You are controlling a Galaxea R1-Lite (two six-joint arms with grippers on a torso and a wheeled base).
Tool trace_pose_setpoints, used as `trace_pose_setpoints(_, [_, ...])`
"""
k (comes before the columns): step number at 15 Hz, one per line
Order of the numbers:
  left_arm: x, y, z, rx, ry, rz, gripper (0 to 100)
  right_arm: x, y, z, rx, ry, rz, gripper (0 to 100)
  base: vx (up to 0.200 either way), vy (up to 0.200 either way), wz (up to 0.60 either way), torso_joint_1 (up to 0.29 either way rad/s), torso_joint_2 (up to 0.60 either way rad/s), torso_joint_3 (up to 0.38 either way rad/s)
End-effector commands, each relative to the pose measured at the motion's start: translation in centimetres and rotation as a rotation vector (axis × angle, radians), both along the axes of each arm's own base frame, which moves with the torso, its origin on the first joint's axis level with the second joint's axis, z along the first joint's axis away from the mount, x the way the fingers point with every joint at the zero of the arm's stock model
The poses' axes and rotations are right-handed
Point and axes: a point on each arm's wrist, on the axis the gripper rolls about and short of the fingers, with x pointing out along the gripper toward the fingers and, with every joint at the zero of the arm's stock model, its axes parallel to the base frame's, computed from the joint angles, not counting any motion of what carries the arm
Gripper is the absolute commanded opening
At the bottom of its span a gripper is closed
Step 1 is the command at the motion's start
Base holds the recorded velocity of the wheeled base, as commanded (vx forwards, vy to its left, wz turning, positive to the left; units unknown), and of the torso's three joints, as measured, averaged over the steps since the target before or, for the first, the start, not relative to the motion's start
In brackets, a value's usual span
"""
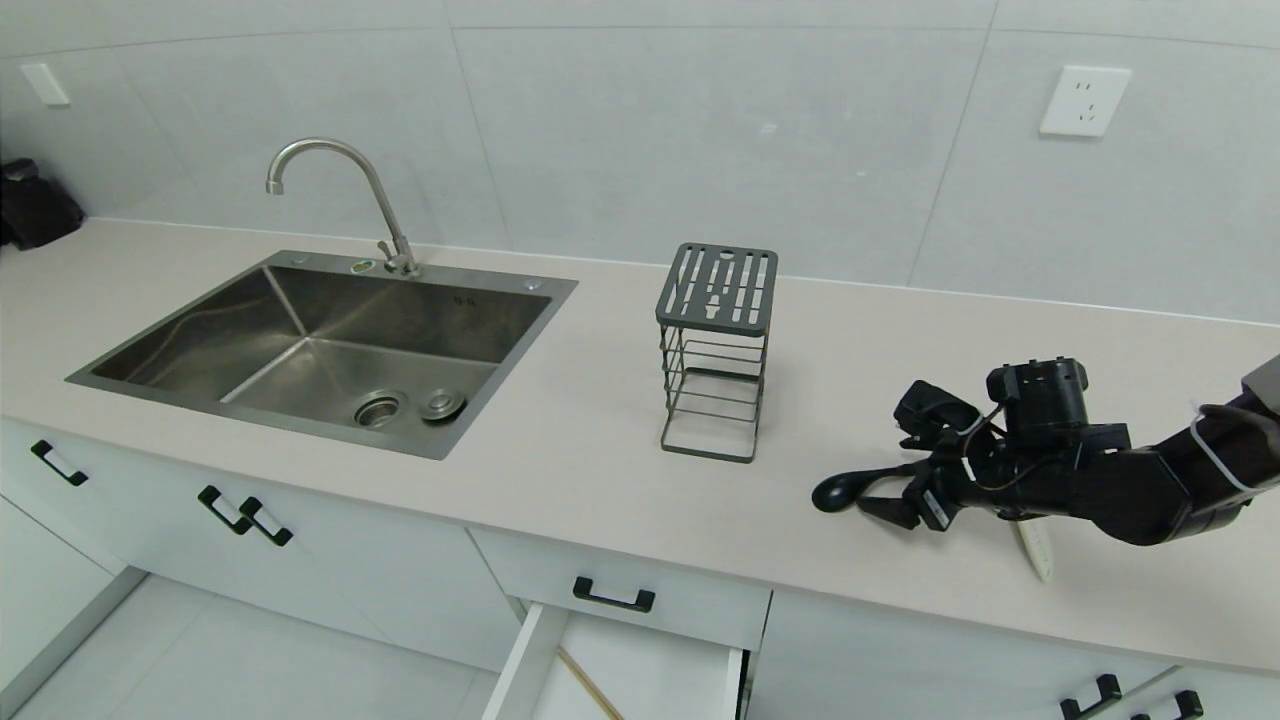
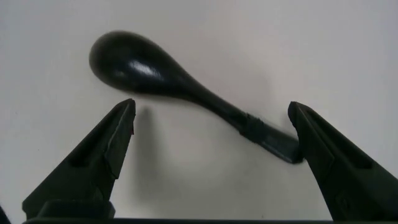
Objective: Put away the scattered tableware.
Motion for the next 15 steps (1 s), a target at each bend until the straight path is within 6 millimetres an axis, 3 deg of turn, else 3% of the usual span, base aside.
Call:
trace_pose_setpoints(1, [0.0,0.0,0.0,0.0,0.0,0.002,100,0.6,0.4,-0.9,-0.002,0.016,0.008,100,0.0,0.0,0.0,0.0,0.0,0.0])
trace_pose_setpoints(8, [0.0,0.0,0.0,0.0,0.0,0.001,100,1.6,0.8,-1.6,0.017,0.034,-0.004,100,0.0,0.0,0.0,0.0,0.0,0.0])
trace_pose_setpoints(13, [0.0,0.0,0.0,0.0,0.0,0.001,100,1.8,2.3,-2.1,0.021,0.038,0.03,100,0.0,0.0,0.0,0.0,0.0,0.0])
trace_pose_setpoints(14, [0.0,0.0,0.0,0.0,0.0,0.001,100,1.8,2.8,-2.1,0.024,0.039,0.04,0,0.0,0.0,0.0,0.0,0.0,0.0])
trace_pose_setpoints(15, [0.0,0.0,0.0,0.0,0.0,0.002,100,1.7,3.1,-2.2,0.029,0.045,0.042,0,0.0,0.0,0.0,0.0,0.0,0.0])
